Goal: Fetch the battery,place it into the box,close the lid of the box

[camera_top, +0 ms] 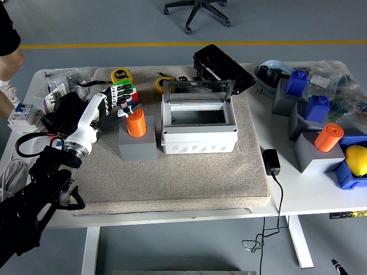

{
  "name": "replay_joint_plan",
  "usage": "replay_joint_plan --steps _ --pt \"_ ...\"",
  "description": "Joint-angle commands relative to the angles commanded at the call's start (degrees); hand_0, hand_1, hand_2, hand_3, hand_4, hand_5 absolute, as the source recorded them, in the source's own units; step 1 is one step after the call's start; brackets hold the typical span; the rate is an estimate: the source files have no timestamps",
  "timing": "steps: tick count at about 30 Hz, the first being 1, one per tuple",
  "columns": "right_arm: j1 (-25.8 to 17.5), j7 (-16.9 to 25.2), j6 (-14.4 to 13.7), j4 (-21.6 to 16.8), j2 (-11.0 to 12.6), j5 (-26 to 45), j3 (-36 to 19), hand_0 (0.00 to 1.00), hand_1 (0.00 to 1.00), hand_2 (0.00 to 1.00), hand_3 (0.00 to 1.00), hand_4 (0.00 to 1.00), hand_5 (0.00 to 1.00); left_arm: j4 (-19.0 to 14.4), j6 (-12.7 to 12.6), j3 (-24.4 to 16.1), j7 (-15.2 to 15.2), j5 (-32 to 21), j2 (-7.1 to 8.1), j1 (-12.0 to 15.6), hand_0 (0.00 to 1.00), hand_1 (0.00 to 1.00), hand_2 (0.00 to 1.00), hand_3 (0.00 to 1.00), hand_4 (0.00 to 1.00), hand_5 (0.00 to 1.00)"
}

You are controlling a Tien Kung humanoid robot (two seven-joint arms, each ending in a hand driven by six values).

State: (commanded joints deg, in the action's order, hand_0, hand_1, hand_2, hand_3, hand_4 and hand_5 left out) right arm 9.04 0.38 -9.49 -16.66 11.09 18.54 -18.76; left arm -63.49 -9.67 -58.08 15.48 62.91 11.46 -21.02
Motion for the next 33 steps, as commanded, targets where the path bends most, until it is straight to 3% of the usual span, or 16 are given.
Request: replay_joint_plan --steps 1,2,13,14,19,20,25,26,31,32,33 --pt "0.01 0.0 0.01 0.0 0.0 0.02 0.05 0.727 0.666 0.653 0.599 0.998 0.615 0.14 -0.05 0.2 0.12 -0.23 0.01 -0.03 0.806 0.792 0.772 0.781 0.998 0.445" --pt "0.02 0.0 0.01 0.0 0.0 0.03 0.09 0.727 0.667 0.653 0.599 0.998 0.615 0.29 -0.15 0.59 0.32 -0.53 0.05 -0.08 0.761 0.745 0.707 0.766 0.998 0.427" --pt "0.3 0.0 -0.04 -0.04 0.1 0.16 0.7 0.727 0.667 0.653 0.6 0.998 0.615 0.63 -1.15 4.61 1.36 -2.48 0.34 -0.83 0.728 0.706 0.665 0.714 0.998 0.385" --pt "0.33 0.01 -0.08 -0.06 0.13 0.16 0.71 0.726 0.667 0.653 0.6 0.998 0.615 0.8 -1.15 5.04 1.29 -2.79 0.32 -1.01 0.696 0.679 0.645 0.698 0.998 0.195" --pt "0.36 -0.01 -0.19 -0.07 0.22 0.14 0.74 0.726 0.667 0.653 0.6 0.998 0.615 1.09 -1.16 5.93 1.07 -3.97 0.09 -1.39 0.696 0.679 0.645 0.698 0.998 0.195" --pt "0.32 -0.03 -0.19 -0.06 0.23 0.17 0.79 0.726 0.667 0.653 0.599 0.998 0.615 1.08 -1.13 6.06 0.95 -4.35 0.02 -1.45 0.662 0.649 0.632 0.694 0.998 0.122" --pt "0.13 -0.04 -0.11 -0.02 0.16 0.29 0.9 0.726 0.667 0.653 0.599 0.998 0.615 1.46 -1.13 7.01 0.27 -5.66 -0.17 -1.92 0.662 0.649 0.632 0.694 0.998 0.122" --pt "0.09 -0.02 -0.1 -0.03 0.13 0.26 0.86 0.726 0.667 0.653 0.6 0.998 0.616 1.54 -1.27 7.23 0.0 -6.13 -0.21 -1.97 0.579 0.61 0.582 0.667 0.998 0.014" --pt "0.01 0.06 -0.1 -0.04 0.03 0.15 0.55 0.726 0.667 0.653 0.6 0.998 0.616 1.91 -1.7 7.78 -0.57 -7.83 -0.58 -2.14 0.579 0.61 0.582 0.667 0.998 0.014" --pt "0.0 0.07 -0.1 -0.03 0.0 0.16 0.49 0.726 0.666 0.653 0.6 0.998 0.616 1.99 -1.77 7.9 -0.5 -8.05 -0.67 -2.2 0.506 0.545 0.521 0.558 0.992 0.002" --pt "0.0 0.07 -0.1 -0.03 0.0 0.17 0.46 0.726 0.666 0.653 0.6 0.998 0.616 2.03 -1.8 7.96 -0.46 -8.14 -0.7 -2.23 0.506 0.545 0.521 0.558 0.992 0.002"
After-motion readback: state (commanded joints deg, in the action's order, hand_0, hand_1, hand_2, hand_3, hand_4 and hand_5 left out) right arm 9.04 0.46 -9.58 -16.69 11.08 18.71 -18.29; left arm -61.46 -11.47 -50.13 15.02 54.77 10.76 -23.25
